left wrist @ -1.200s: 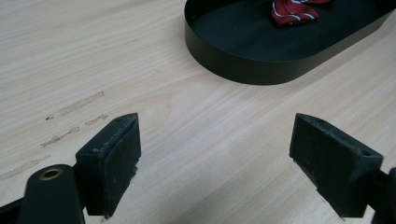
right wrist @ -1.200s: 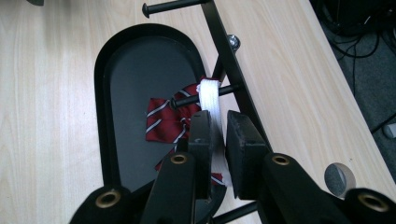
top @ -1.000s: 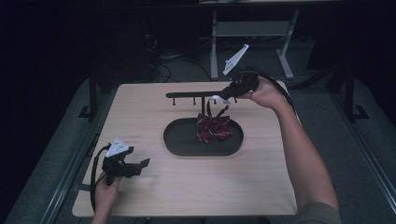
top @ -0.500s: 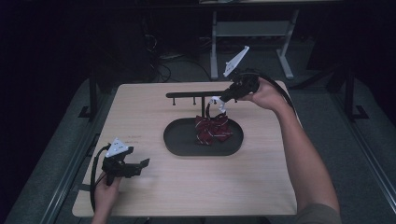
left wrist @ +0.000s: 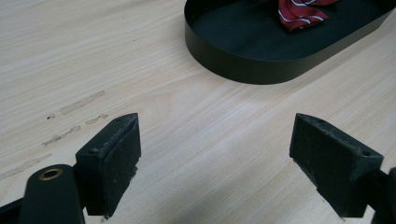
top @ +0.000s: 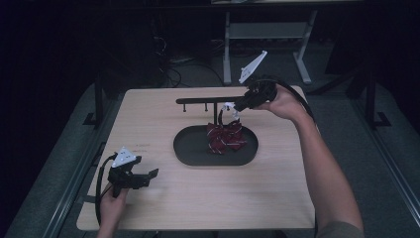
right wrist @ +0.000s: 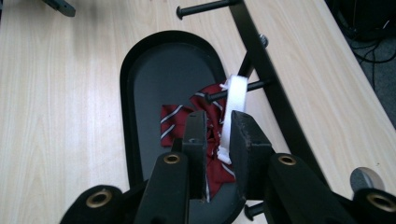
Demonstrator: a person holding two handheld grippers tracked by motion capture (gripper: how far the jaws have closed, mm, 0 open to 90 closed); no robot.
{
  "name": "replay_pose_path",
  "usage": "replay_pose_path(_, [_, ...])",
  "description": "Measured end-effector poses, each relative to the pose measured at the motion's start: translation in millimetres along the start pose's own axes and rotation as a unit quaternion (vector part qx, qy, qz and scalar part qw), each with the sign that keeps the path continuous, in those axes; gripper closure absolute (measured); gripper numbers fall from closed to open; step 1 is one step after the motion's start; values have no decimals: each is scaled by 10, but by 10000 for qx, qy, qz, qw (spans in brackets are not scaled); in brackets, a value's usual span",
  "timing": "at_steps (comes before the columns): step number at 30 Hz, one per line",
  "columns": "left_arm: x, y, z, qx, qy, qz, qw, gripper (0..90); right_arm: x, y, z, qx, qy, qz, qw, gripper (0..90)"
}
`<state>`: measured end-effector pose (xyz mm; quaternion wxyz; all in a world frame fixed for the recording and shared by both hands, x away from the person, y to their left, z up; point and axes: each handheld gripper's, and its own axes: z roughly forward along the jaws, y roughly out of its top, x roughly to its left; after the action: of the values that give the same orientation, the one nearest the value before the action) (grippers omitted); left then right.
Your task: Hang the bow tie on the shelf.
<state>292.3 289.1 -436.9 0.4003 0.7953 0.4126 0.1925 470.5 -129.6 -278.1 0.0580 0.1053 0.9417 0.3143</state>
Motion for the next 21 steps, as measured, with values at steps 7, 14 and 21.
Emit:
replay_pose_path(7, [-3, -1, -3, 7, 8, 2, 10000, 163, 43, -55, 21, 3, 101, 89, 9999, 727])
replay_pose_path(14, [-11, 4, -5, 21, 10, 48, 10000, 163, 107, -123, 22, -43, 118, 90, 9999, 706])
replay_pose_path(21, [-17, 6, 0, 7, 10, 61, 10000, 163, 151, -185, 21, -63, 154, 129, 9998, 693])
